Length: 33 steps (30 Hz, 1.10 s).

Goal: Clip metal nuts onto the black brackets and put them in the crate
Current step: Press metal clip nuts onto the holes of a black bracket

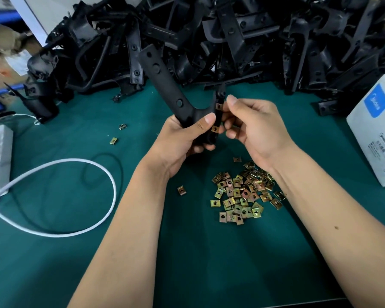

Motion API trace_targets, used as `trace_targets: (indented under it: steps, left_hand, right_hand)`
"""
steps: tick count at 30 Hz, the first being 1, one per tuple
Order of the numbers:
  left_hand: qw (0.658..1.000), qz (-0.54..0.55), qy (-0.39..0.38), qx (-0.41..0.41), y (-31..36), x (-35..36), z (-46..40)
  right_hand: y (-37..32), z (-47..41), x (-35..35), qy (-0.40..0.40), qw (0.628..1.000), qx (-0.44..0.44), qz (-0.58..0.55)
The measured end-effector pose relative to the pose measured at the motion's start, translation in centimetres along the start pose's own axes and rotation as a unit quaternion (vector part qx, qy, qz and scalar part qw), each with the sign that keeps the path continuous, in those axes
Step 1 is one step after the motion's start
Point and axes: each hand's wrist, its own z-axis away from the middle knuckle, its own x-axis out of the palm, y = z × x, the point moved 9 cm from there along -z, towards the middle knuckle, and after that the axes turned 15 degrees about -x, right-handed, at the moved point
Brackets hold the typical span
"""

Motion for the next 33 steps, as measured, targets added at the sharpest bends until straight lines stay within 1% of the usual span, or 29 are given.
trace_targets:
  steps: [2, 5, 8, 12, 14, 18, 20, 23, 25, 27, 29, 31, 33]
  left_hand:
    - [0.998, -0.034, 0.041, 0.025, 0.1, 0.1, 0.0]
    - [0.991, -0.091, 0.073, 0.069, 0.6, 0.7, 0.1]
    - [0.987, -0.114, 0.083, 0.077, 0.7, 0.7, 0.0]
    - [0.987, -0.137, 0.059, 0.051, 0.3, 0.7, -0.2]
    - [0.987, -0.139, 0.062, 0.051, 0.3, 0.6, -0.2]
    - [0.986, -0.132, 0.075, 0.064, 0.9, 1.1, 0.2]
    - [0.987, -0.115, 0.069, 0.084, 1.7, 2.2, 0.8]
    - [0.986, -0.096, 0.043, 0.132, 3.9, 6.1, 1.9]
    - [0.982, -0.092, 0.006, 0.162, 5.4, 10.5, 2.7]
    - [0.98, -0.081, -0.051, 0.175, 6.7, 15.8, 3.5]
    - [0.976, -0.083, -0.11, 0.166, 7.3, 21.6, 4.1]
    - [0.969, -0.099, -0.167, 0.151, 6.9, 28.1, 5.0]
    - [0.961, -0.125, -0.206, 0.139, 5.6, 34.0, 5.9]
  right_hand:
    - [0.6, 0.1, -0.5, 0.013, 0.998, 0.011, 0.052]
    - [0.9, 0.1, -1.0, 0.035, 0.992, 0.008, 0.121]
    - [1.0, 0.0, -1.2, 0.043, 0.993, 0.015, 0.107]
    - [0.8, 0.0, -0.9, 0.037, 0.996, 0.015, 0.084]
    - [0.8, 0.1, -0.7, 0.041, 0.996, 0.015, 0.083]
    - [-0.5, 0.4, -0.6, 0.044, 0.994, 0.006, 0.101]
    - [-2.2, 0.6, -0.9, 0.038, 0.992, -0.01, 0.118]
    - [-5.9, 1.0, -2.3, 0.043, 0.991, -0.051, 0.116]
    - [-8.6, 1.8, -4.4, 0.078, 0.991, -0.071, 0.085]
    - [-11.3, 3.1, -7.7, 0.133, 0.987, -0.081, 0.035]
    - [-14.0, 5.2, -12.1, 0.195, 0.975, -0.106, 0.007]
    - [-16.6, 8.3, -17.2, 0.258, 0.957, -0.135, -0.006]
    - [-18.0, 11.7, -22.3, 0.319, 0.933, -0.164, -0.036]
